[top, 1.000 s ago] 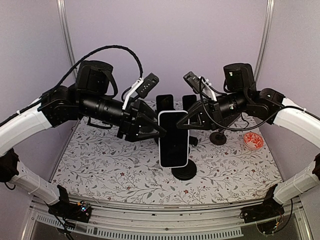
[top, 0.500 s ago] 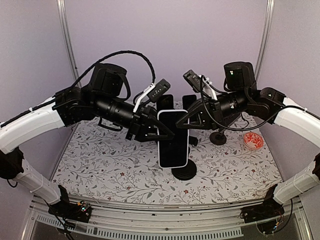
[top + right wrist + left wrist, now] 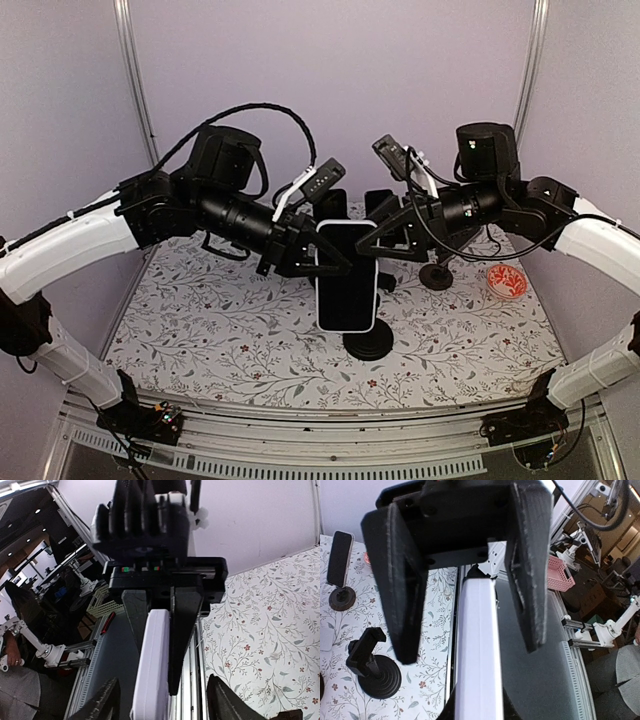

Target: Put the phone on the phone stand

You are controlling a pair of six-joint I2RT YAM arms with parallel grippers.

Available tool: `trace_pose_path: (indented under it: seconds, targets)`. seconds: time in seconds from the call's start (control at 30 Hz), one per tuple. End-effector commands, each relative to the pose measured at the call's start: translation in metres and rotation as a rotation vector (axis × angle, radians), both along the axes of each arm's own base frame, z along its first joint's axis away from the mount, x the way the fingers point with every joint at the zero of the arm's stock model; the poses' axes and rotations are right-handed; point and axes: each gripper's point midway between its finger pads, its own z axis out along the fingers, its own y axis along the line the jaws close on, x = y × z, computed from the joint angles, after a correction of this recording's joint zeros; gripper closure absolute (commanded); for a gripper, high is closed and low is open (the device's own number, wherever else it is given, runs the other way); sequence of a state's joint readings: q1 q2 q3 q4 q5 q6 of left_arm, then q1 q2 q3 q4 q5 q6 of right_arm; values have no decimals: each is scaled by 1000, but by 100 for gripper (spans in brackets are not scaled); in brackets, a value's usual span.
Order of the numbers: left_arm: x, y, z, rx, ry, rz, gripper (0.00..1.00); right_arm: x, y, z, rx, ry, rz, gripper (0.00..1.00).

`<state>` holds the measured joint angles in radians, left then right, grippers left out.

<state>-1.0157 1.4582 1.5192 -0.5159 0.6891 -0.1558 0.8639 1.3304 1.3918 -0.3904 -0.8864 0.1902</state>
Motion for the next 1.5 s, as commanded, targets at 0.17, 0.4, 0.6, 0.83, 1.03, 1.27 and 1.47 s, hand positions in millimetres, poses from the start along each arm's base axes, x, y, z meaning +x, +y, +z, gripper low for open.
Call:
trace_pose_path:
  seconds: [0.17, 0.4, 0.6, 0.83, 1.03, 1.27, 1.47]
  targets:
    - [1, 22, 23, -81, -84, 73, 100, 55, -70, -52, -104, 80, -431, 25]
    - [12, 32, 26, -163, -103, 184, 100, 70, -112, -121, -169, 207, -576, 28]
    - [7, 30, 27, -154, -97, 142, 100, 66, -103, -150, -186, 185, -488, 25]
    - [4, 30, 26, -151, -76, 123, 100, 73, -88, -156, -153, 106, -403, 29]
    - [3, 31, 24, -152, -61, 128, 100, 74, -78, -157, -136, 99, -336, 39]
    - [3, 32, 19, -151, -55, 135, 100, 70, -74, -159, -109, 98, -294, 45]
    - [3, 31, 17, -146, -49, 129, 100, 75, -70, -157, -91, 99, -291, 49]
